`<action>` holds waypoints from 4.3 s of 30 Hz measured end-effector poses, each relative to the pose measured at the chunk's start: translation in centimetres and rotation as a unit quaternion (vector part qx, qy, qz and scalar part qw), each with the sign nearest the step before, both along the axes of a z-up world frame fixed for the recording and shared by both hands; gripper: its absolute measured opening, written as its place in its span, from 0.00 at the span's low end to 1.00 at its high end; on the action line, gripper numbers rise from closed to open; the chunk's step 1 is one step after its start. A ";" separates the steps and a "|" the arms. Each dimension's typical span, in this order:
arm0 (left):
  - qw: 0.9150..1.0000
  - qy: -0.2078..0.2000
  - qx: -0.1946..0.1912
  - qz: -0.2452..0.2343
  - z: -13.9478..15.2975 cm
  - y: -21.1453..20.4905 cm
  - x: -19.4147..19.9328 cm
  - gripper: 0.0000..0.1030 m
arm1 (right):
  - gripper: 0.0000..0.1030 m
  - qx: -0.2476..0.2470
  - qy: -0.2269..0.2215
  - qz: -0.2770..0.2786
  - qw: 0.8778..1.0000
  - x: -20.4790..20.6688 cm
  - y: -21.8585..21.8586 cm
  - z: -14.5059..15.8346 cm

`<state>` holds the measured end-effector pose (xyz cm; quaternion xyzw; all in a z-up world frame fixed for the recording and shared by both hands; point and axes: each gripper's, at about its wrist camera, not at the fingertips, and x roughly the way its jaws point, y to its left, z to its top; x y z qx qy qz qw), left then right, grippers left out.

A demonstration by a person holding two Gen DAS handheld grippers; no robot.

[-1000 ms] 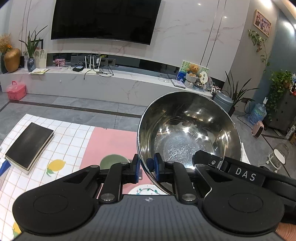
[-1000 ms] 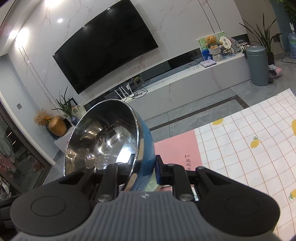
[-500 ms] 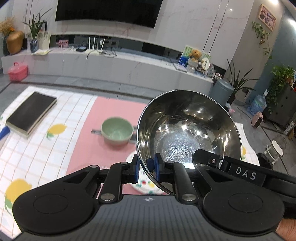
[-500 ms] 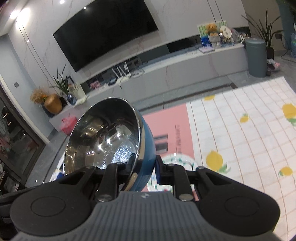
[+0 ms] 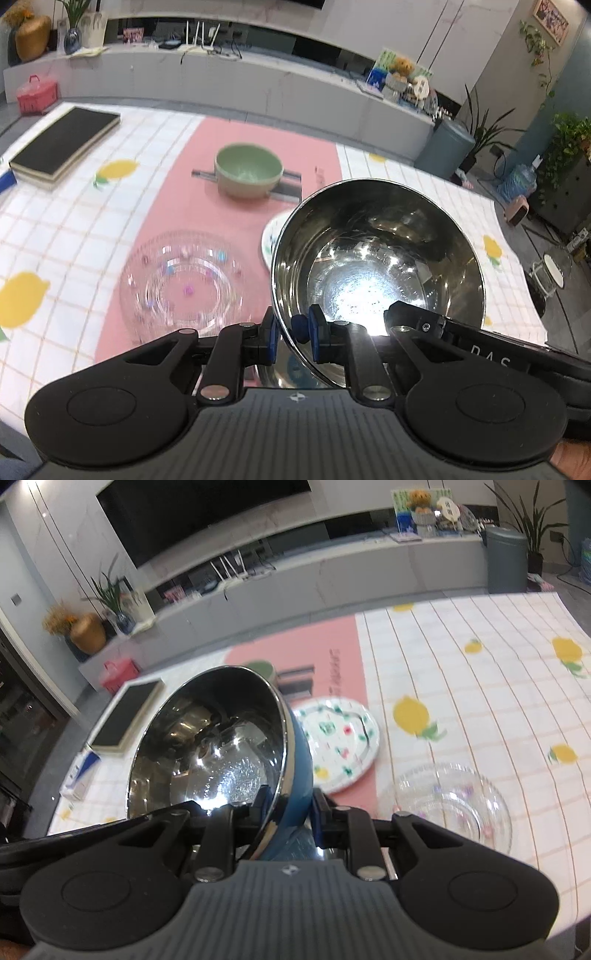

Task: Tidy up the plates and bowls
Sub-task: 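Lift the blue bowl with both grippers and carry it across the table, then lower the blue bowl beside the clear glass plate and open both grippers, then withdraw both grippers up from the blue bowl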

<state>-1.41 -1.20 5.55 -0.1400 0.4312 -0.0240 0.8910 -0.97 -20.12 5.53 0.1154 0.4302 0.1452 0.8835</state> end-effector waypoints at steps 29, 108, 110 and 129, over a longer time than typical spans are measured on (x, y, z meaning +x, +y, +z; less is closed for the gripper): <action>0.999 0.018 0.033 -0.016 -3.3 -0.2 -0.4 0.19 | 0.25 -0.068 0.053 0.017 0.996 0.0 1.6 -4.3; 0.999 -0.030 0.019 -0.014 1.5 2.2 4.3 0.40 | 0.45 -0.027 -0.009 -0.010 1.000 4.8 1.2 2.4; 0.999 -0.034 0.015 -0.011 1.4 2.6 5.3 0.40 | 0.45 -0.022 -0.013 -0.009 1.000 5.9 1.6 3.1; 0.999 0.002 0.001 0.052 -2.7 6.9 15.9 0.40 | 0.48 -0.042 0.025 0.022 0.999 19.1 7.7 -0.5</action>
